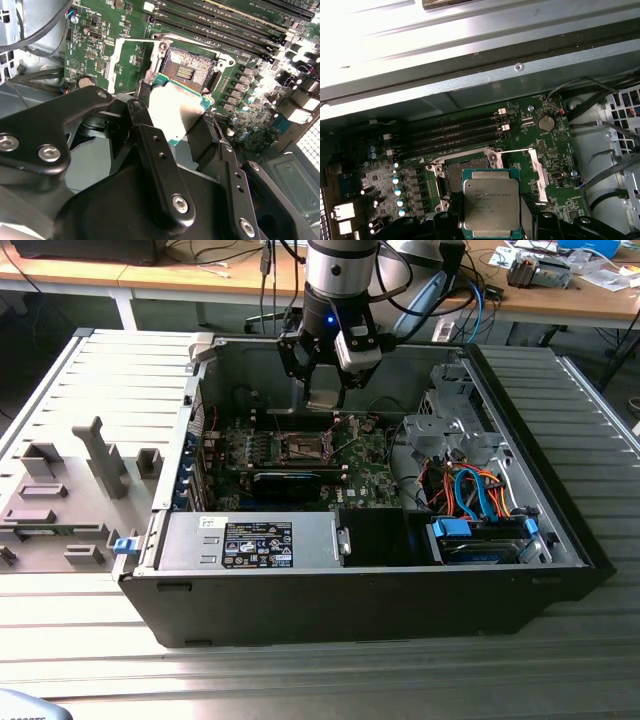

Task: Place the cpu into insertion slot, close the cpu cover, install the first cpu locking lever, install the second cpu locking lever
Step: 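Place the cpu into insertion slot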

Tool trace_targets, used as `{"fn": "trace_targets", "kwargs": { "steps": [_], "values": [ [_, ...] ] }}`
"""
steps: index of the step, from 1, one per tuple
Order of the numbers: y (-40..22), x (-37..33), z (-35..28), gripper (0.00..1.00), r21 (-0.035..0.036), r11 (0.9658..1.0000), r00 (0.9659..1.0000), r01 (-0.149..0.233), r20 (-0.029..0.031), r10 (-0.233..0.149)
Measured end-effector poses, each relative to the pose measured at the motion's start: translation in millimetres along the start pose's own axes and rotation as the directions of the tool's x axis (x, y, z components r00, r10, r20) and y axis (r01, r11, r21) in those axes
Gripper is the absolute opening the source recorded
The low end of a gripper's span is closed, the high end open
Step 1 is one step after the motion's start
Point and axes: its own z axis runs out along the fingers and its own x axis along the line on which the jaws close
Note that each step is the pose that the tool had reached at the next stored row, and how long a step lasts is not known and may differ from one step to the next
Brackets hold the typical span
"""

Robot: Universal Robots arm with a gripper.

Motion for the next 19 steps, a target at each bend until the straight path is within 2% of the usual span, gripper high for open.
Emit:
{"fn": "trace_targets", "kwargs": {
  "steps": [19],
  "values": [
    [-0.1,0.1,0.8,0.55,-0.0009,0.9987,0.9987,-0.050,0.0030,0.050]
  ]
}}
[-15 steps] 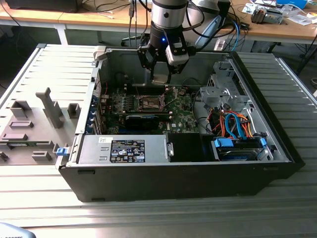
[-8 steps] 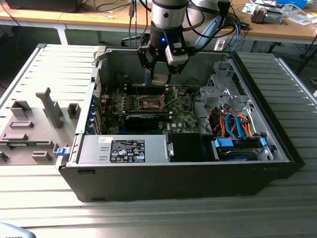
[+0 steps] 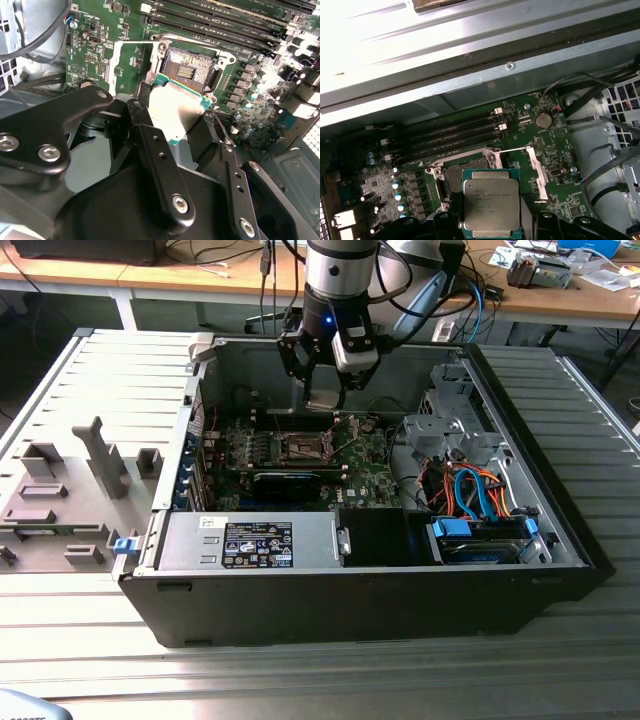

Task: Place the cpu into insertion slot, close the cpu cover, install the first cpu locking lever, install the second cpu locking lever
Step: 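Place the cpu into insertion slot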

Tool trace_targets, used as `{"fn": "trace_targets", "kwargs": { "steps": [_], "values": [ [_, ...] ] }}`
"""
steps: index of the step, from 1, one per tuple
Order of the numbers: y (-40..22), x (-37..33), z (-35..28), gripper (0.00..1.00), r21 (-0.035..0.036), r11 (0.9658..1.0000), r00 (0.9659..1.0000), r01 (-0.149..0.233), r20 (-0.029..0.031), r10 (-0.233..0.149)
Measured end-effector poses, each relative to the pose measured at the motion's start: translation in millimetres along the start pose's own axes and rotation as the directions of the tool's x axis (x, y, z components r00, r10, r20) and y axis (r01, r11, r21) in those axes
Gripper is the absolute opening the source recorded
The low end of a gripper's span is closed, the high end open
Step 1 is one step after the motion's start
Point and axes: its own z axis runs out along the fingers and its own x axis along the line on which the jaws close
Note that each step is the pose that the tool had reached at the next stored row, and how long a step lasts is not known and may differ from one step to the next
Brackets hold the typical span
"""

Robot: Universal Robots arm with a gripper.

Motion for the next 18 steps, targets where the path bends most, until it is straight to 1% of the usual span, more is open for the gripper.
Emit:
{"fn": "trace_targets", "kwargs": {
  "steps": [18],
  "values": [
    [-0.1,0.0,1.1,0.55,-0.0005,0.9995,0.9995,-0.031,0.0019,0.031]
  ]
}}
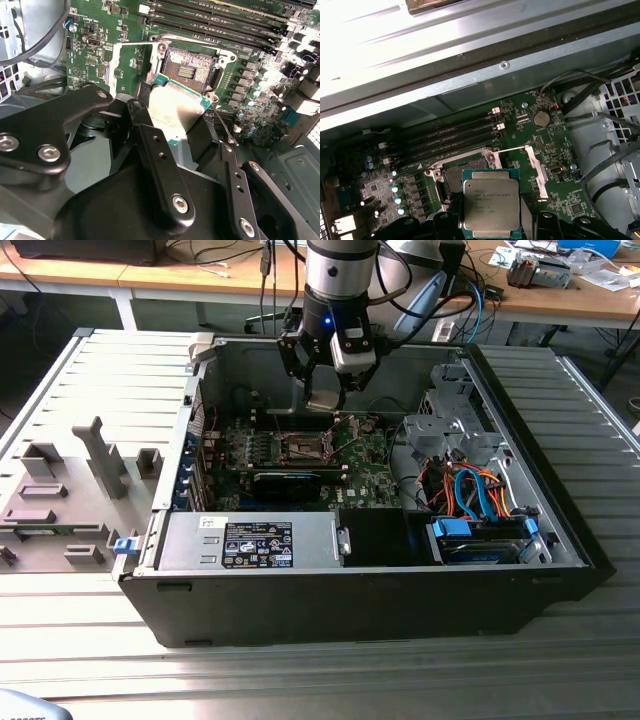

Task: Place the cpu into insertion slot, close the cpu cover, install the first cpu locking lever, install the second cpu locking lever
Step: 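Place the cpu into insertion slot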

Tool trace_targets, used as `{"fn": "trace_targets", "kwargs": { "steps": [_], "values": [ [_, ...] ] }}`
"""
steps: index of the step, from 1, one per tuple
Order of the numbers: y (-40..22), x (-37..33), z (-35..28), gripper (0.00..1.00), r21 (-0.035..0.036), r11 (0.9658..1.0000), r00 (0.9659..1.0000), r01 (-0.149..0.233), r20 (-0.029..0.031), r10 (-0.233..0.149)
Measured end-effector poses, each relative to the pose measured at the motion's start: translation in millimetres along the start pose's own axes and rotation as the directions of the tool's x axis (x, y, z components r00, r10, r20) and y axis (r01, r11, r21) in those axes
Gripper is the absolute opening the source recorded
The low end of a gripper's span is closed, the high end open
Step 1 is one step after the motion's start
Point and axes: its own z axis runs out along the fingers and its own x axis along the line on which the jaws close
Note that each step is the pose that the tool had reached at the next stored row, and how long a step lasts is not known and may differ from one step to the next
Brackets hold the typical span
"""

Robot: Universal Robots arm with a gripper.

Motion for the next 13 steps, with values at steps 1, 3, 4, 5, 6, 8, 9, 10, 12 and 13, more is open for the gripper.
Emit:
{"fn": "trace_targets", "kwargs": {
  "steps": [1,3,4,5,6,8,9,10,12,13],
  "values": [
    [0.0,0.0,0.1,0.55,0.0000,1.0000,1.0000,-0.002,0.0000,0.002],
    [0.0,0.0,0.2,0.55,-0.0001,1.0000,1.0000,-0.005,0.0002,0.005],
    [0.0,0.0,0.2,0.55,-0.0001,1.0000,1.0000,-0.006,0.0003,0.006],
    [0.0,0.0,0.2,0.55,-0.0001,1.0000,1.0000,-0.007,0.0004,0.007],
    [0.0,0.0,0.3,0.55,-0.0001,1.0000,1.0000,-0.009,0.0005,0.009],
    [0.0,0.0,0.3,0.55,-0.0001,0.9999,0.9999,-0.011,0.0006,0.011],
    [0.0,0.0,0.4,0.55,-0.0002,0.9999,0.9999,-0.013,0.0007,0.013],
    [0.0,0.0,0.4,0.55,-0.0002,0.9999,0.9999,-0.014,0.0008,0.014],
    [0.0,0.0,0.5,0.55,-0.0003,0.9999,0.9999,-0.017,0.0009,0.017],
    [0.0,0.0,0.5,0.55,-0.0002,0.9998,0.9998,-0.018,0.0010,0.018]
  ]
}}
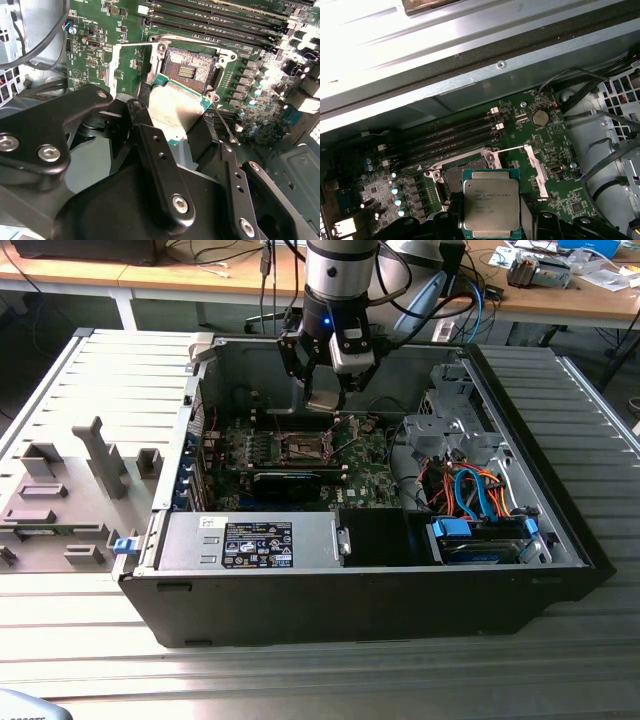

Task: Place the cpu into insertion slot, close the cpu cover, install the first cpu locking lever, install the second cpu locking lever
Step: 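Place the cpu into insertion slot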

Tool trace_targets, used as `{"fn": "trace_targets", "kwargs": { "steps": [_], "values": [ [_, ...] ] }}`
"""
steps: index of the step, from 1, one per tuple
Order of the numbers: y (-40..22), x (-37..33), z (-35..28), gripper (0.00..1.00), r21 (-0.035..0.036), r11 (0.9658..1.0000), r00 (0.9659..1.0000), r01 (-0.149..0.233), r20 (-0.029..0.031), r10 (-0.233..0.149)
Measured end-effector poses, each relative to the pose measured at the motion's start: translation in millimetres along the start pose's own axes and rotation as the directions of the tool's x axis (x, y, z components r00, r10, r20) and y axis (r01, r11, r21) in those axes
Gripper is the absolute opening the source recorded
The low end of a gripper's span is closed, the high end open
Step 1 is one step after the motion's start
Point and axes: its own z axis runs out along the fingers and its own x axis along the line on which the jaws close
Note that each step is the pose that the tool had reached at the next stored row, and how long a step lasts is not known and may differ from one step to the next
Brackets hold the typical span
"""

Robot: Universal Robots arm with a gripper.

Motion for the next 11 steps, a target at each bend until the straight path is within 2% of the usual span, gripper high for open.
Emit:
{"fn": "trace_targets", "kwargs": {
  "steps": [11],
  "values": [
    [0.0,0.0,0.3,0.55,-0.0003,0.9999,0.9999,-0.016,0.0009,0.016]
  ]
}}
